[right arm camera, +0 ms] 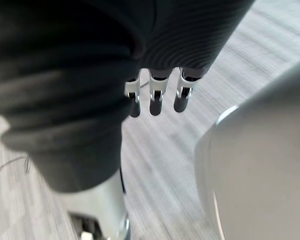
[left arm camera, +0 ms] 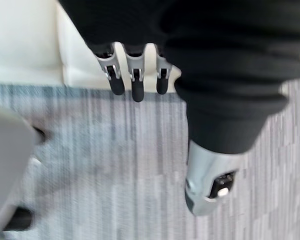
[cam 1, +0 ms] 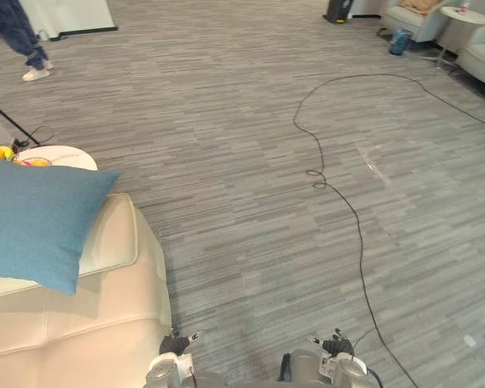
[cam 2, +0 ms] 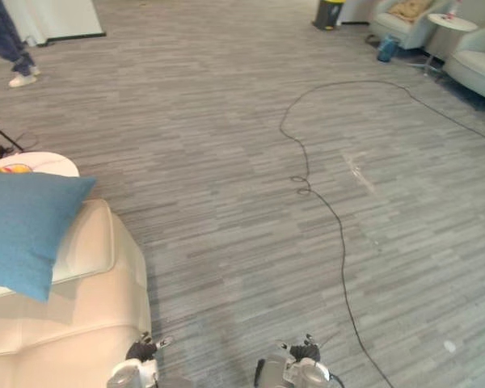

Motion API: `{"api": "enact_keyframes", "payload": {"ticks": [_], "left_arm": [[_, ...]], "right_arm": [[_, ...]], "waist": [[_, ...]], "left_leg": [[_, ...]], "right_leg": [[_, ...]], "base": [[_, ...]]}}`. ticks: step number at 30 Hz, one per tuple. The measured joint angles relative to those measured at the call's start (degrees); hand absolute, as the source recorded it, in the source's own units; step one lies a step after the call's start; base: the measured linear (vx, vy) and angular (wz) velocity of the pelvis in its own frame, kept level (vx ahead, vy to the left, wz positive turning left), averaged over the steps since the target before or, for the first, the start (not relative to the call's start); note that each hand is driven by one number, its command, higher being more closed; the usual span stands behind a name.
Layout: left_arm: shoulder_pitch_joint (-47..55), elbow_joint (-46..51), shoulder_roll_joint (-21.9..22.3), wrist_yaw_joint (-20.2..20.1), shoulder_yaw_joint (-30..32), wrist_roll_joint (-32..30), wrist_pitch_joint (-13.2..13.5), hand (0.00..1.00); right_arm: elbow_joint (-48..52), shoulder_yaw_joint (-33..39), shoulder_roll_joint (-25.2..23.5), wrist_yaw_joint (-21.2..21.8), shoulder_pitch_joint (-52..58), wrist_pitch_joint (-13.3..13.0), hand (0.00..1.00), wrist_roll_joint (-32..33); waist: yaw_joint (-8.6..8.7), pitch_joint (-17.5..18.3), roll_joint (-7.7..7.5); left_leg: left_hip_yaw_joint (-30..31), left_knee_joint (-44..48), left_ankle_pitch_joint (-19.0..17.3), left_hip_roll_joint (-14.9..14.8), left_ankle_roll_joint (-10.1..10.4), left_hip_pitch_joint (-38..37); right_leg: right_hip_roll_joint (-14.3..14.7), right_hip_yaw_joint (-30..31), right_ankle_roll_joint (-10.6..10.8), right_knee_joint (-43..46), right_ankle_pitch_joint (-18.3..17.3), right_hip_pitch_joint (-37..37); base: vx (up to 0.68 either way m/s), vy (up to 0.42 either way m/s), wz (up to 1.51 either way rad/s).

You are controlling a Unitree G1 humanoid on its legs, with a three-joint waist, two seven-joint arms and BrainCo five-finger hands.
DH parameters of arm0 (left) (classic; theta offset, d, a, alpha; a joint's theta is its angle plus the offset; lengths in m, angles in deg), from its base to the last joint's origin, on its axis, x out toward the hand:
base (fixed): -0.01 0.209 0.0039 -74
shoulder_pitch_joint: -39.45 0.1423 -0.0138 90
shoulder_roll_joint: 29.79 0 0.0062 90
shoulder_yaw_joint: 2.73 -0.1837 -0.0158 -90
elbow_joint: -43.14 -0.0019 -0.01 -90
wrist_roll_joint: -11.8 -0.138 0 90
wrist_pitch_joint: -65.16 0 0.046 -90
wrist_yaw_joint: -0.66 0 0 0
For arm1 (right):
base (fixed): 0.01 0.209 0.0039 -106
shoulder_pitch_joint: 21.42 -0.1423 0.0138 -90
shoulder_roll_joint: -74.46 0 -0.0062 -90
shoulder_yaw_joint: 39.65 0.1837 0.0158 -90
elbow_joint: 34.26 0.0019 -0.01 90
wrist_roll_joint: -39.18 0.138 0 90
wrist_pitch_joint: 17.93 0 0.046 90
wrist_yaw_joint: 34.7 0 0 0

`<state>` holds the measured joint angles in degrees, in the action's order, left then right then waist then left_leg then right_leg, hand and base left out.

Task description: Pick up cushions and gather them together orderly.

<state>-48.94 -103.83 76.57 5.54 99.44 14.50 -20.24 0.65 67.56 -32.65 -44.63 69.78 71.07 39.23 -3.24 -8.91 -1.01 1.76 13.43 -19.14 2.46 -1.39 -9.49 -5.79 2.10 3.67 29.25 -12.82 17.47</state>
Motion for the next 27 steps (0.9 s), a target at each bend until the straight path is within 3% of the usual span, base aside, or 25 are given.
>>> {"api": "enact_keyframes", "payload": {"ticks": [1, 2, 3, 4, 5, 6, 7, 9, 12, 13, 14, 16, 18, 20, 21, 22, 23, 24, 27], "left_arm": [[0.0, 0.0, 0.7, 0.1, 0.5, -0.3, 0.1, 0.00], [0.1, 0.1, 1.0, 0.2, 0.5, -0.3, 0.1, 0.00], [-0.2, 0.5, 2.7, 0.3, 2.2, -0.2, 0.1, 0.00], [-0.3, 0.6, 3.3, 0.4, 3.3, -0.1, 0.1, 0.00], [-0.4, 0.7, 3.4, 0.5, 3.9, 0.0, 0.1, 0.00], [-0.3, 0.7, 3.2, 0.6, 4.4, 0.4, 0.1, 0.00], [-0.1, 0.9, 2.9, 0.8, 4.4, 0.4, 0.1, 0.00], [0.1, 1.4, 2.7, 0.8, 4.1, 0.4, 0.2, 0.00], [0.1, 1.6, 2.4, 0.9, 3.1, 0.3, 0.2, 0.00], [0.1, 1.3, 2.3, 0.9, 2.3, 0.2, 0.2, 0.00], [-0.2, 1.1, 1.6, 0.9, 2.3, 0.2, 0.2, 0.00], [-0.4, -0.1, -0.9, 0.7, 1.5, 0.1, 0.1, 0.00], [-0.4, -1.5, -1.7, 0.5, 1.5, 0.0, -0.1, 0.00], [0.0, -2.5, -1.7, 0.3, 1.4, -0.3, -0.2, 0.00], [0.2, -2.9, -1.7, 0.1, 0.3, -0.4, -0.2, 0.00], [0.2, -3.0, -1.7, 0.0, -0.3, -0.4, -0.2, 0.00], [0.3, -3.4, -2.3, -0.1, -1.1, -0.5, -0.4, 0.00], [0.3, -3.4, -2.5, -0.1, -1.3, -0.8, -0.4, 0.00], [0.3, -3.4, -2.1, -0.1, -1.4, -1.5, -0.4, 0.00]], "right_arm": [[-0.4, 0.5, 0.4, 0.1, -0.1, 0.0, 0.00, 0.0], [-0.8, 0.5, 0.9, 0.1, -0.3, 0.1, 0.00, 0.0], [-1.4, -0.2, 2.2, 0.0, -0.3, 0.1, 0.00, 0.1], [-0.8, -0.2, 2.7, 0.0, -0.3, 0.0, 0.00, 0.1], [-0.6, -0.2, 2.9, -0.1, -0.3, 0.1, 0.00, 0.1], [-0.7, -0.5, 2.9, -0.2, -0.3, 0.2, 0.00, 0.2], [-0.7, -0.6, 2.6, -0.2, 0.0, 0.2, 0.00, 1.2], [-0.6, -0.5, 2.2, -0.2, 0.0, 0.2, 0.00, 2.0], [-0.9, -0.3, 2.2, -0.2, 0.0, 0.3, 0.00, 2.9], [-1.2, -0.2, 2.3, -0.2, 0.0, 0.5, 0.00, 2.9], [-2.2, 0.1, 2.2, -0.2, -0.5, 0.5, 0.00, 2.9], [-3.6, 0.0, 0.8, -0.1, -1.3, 0.7, 0.00, 2.9], [-4.9, 0.0, 1.1, -0.1, -2.3, 0.7, 0.00, 2.8], [-4.9, 0.4, 1.6, -0.1, -1.2, 0.6, 0.00, 2.7], [-4.9, 0.9, 2.2, 0.1, -0.4, 0.6, 0.00, 2.3], [-4.8, 0.9, 2.1, 0.1, -0.1, 0.5, 0.00, 2.4], [-4.5, 0.9, 2.2, 0.3, 0.2, 0.5, 0.00, 2.3], [-4.3, 0.5, 2.1, 0.4, 0.2, 0.5, 0.00, 2.3], [-2.9, 0.2, 2.2, 0.5, 0.3, 0.1, 0.00, 2.3]], "waist": [[0.00, 0.2, 0.30], [-0.12, 0.4, 0.81], [-0.02, 1.1, 3.46], [-0.04, 0.8, 4.11], [-0.09, 0.6, 4.42], [-0.43, 0.2, 4.98], [-0.45, 0.1, 4.79], [-0.50, 0.1, 4.40], [-0.42, 0.2, 4.15], [-0.44, 0.3, 4.50], [-0.84, 0.1, 3.39], [-1.19, 0.5, 0.87], [-1.54, 0.7, 0.72], [-1.42, 0.8, 1.30], [-1.22, 0.6, 1.77], [-1.00, 0.5, 1.80], [-0.04, 0.3, 1.70], [0.13, 0.3, 1.22], [0.26, 0.4, 1.32]], "left_leg": [[2.2, 1.5, -2.0, -0.6, 1.1, -0.8], [2.6, 3.2, -2.1, -1.0, 1.3, -0.4], [1.1, 18.4, -0.7, -3.2, 3.6, 8.3], [-1.3, 25.9, 1.5, -4.5, 6.2, 12.1], [-2.6, 29.4, 3.2, -5.5, 6.6, 13.9], [-8.4, 37.5, 3.8, -10.0, 6.3, 17.5], [-13.4, 39.6, 3.0, -13.3, 5.0, 18.5], [-17.1, 38.4, 2.3, -15.1, 4.2, 19.8], [-23.4, 20.7, 3.6, -13.8, 3.7, 21.5], [-25.3, 9.7, 8.9, -12.5, 3.5, 21.4], [-25.5, 8.6, 10.7, -11.4, 2.5, 20.9], [-28.1, 6.9, 10.6, -9.7, 1.5, 19.5], [-27.9, 7.2, 10.1, -9.3, 0.6, 19.0], [-26.6, 6.3, 9.2, -7.7, -0.6, 15.9], [-24.6, 4.4, 9.2, -7.1, -0.7, 12.6], [-24.0, 3.9, 9.1, -6.8, -0.9, 11.5], [-21.9, 1.7, 7.7, -5.7, -1.3, 8.3], [-20.6, -0.1, 6.3, -5.1, -0.7, 5.5], [-16.6, -0.7, 3.7, -5.0, -0.2, 2.3]], "right_leg": [[-0.1, -1.0, 0.3, 0.8, 2.8, -0.5], [-0.3, -1.9, 0.0, 1.0, 2.6, -0.6], [-0.4, -5.9, -1.2, -1.5, 1.7, -2.9], [-0.2, -7.3, -1.8, -2.9, 1.2, -4.6], [-0.1, -8.1, -2.1, -3.5, 1.0, -5.4], [0.3, -9.2, -3.2, -5.5, 0.2, -9.3], [0.3, -10.4, -3.4, -8.0, -0.3, -13.5], [-0.2, -11.9, -3.3, -10.5, -0.8, -16.9], [-1.7, -14.6, -1.8, -14.0, -1.6, -20.2], [-1.8, -15.8, -0.8, -14.9, -2.2, -21.5], [-2.7, -15.8, 0.0, -15.1, -2.6, -22.1], [-3.1, -17.2, 2.0, -23.1, 1.7, -26.1], [-3.2, -17.1, 2.4, -24.5, 3.9, -27.2], [-4.5, -17.1, 3.1, -17.0, 4.3, -27.1], [-6.1, -16.5, 3.2, -4.1, 4.4, -23.8], [-6.7, -16.1, 3.1, 0.2, 4.4, -22.2], [-7.3, -13.8, 3.2, 12.2, 2.1, -18.0], [-7.2, -12.6, 2.4, 18.0, -0.9, -14.7], [-6.0, -12.8, 0.5, 17.3, -4.0, -7.7]], "base": [[0.33, -0.222, 0.85], [0.47, -0.300, 1.12], [0.47, -0.270, 0.85], [0.38, -0.218, 0.82], [0.38, -0.183, 0.46], [0.28, -0.118, 0.40], [0.41, -0.176, 0.40], [0.25, -0.096, 0.35], [0.24, 0.009, 0.48], [0.27, 0.079, 0.33], [0.43, 0.127, 0.44], [0.42, 0.107, 0.16], [0.29, 0.100, 0.04], [0.34, 0.156, 0.38], [0.21, 0.101, 0.53], [0.27, 0.081, 0.77], [0.26, -0.001, 0.73], [0.29, -0.014, 0.65], [0.18, -0.085, 0.57]]}}
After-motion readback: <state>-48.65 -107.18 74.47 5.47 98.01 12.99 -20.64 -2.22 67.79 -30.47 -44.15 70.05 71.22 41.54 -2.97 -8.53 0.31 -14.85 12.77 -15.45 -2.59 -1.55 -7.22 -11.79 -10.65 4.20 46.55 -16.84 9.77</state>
